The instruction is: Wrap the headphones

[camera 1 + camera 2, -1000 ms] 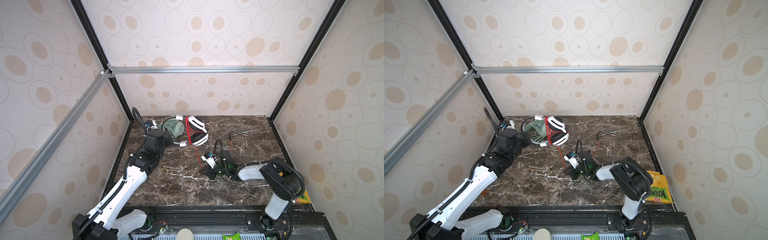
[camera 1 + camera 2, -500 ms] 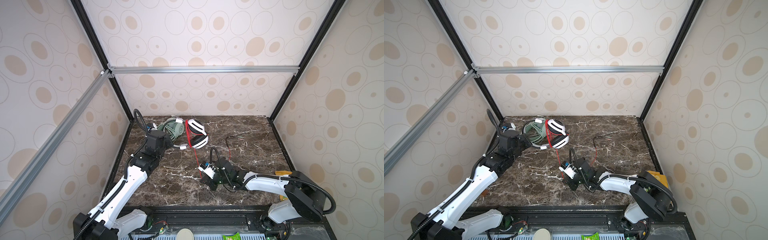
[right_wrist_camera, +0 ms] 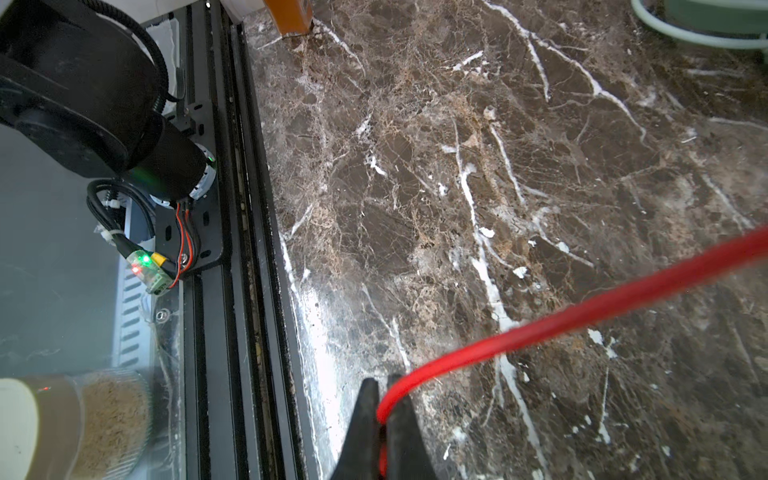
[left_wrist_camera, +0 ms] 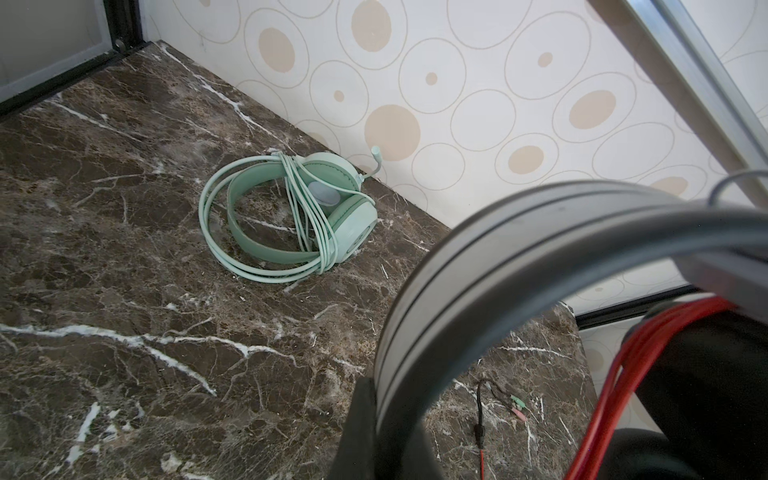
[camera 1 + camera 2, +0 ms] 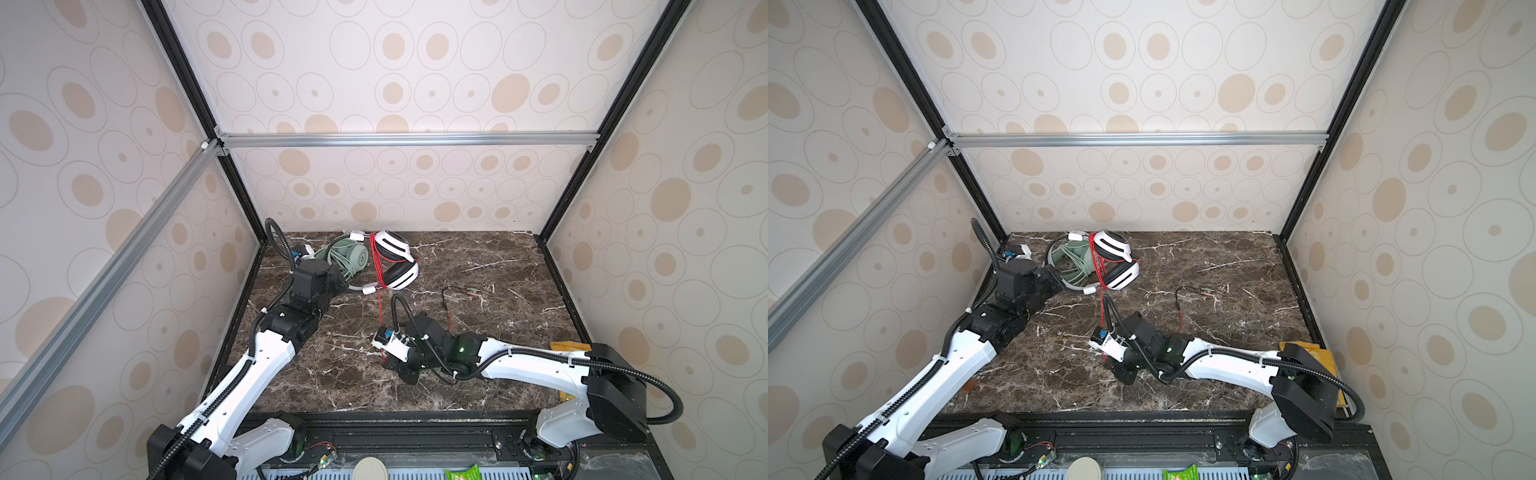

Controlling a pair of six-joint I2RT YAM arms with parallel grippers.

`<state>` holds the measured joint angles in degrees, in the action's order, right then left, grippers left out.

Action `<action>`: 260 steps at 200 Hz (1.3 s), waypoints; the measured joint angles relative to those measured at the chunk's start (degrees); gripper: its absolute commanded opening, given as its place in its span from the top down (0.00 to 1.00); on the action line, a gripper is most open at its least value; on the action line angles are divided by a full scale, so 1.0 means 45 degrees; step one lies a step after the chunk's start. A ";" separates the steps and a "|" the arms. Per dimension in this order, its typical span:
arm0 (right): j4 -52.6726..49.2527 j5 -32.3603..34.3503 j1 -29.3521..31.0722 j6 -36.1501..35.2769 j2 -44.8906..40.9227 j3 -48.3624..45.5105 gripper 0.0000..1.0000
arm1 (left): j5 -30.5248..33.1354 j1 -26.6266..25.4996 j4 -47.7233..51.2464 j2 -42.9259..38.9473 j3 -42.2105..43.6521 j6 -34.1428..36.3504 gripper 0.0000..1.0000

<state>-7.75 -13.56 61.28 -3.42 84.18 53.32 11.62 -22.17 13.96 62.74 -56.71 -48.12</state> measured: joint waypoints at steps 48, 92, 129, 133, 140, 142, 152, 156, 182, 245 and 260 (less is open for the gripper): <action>-0.2045 0.1501 0.0379 -0.0573 -0.1617 0.0257 1.00 | 0.0593 0.0000 0.0296 0.0073 0.0000 0.0000 1.00; -0.3667 0.2769 0.0408 -0.0986 -0.3560 0.0714 1.00 | 0.0777 0.0000 0.0165 0.0068 0.0000 0.0005 1.00; -0.4969 0.3789 0.0442 -0.1331 -0.4177 0.1496 1.00 | 0.0782 0.0000 0.0160 0.0092 0.0000 0.0024 1.00; -0.5085 0.3910 0.0447 -0.1384 -0.4182 0.1622 1.00 | 0.0787 0.0000 0.0160 0.0112 0.0000 0.0029 1.00; -0.5323 0.4124 0.0457 -0.1525 -0.4182 0.1860 1.00 | 0.0826 -0.0015 0.0165 0.0170 -0.0005 0.0049 1.00; -0.5391 0.4163 0.0457 -0.1564 -0.4177 0.1919 1.00 | 0.0835 -0.0024 0.0170 0.0204 -0.0010 0.0063 1.00; -0.5697 0.4488 0.0461 -0.1783 -0.4143 0.2288 1.00 | 0.0918 -0.0097 0.0223 0.0379 -0.0073 0.0107 1.00; -0.5824 0.4639 0.0461 -0.1870 -0.4124 0.2448 1.00 | 0.0962 -0.0146 0.0262 0.0491 -0.0126 0.0146 1.00; -0.6475 0.5634 0.0466 -0.2453 -0.3779 0.3633 1.00 | 0.1375 -0.0685 0.0461 0.1141 -0.0389 0.0476 1.00; -0.6499 0.8398 0.0476 -0.4158 -0.3206 0.4721 0.98 | 0.1996 -0.2064 0.0539 0.1535 -0.0427 0.1530 1.00; -0.6101 0.9088 0.0476 -0.4707 -0.3065 0.4721 0.96 | 0.1846 -0.2186 0.0539 0.1685 -0.0481 0.1690 1.00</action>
<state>-35.20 27.33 63.42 -24.60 70.39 74.56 19.92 -32.01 16.38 70.32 -58.87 -40.51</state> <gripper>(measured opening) 0.051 0.063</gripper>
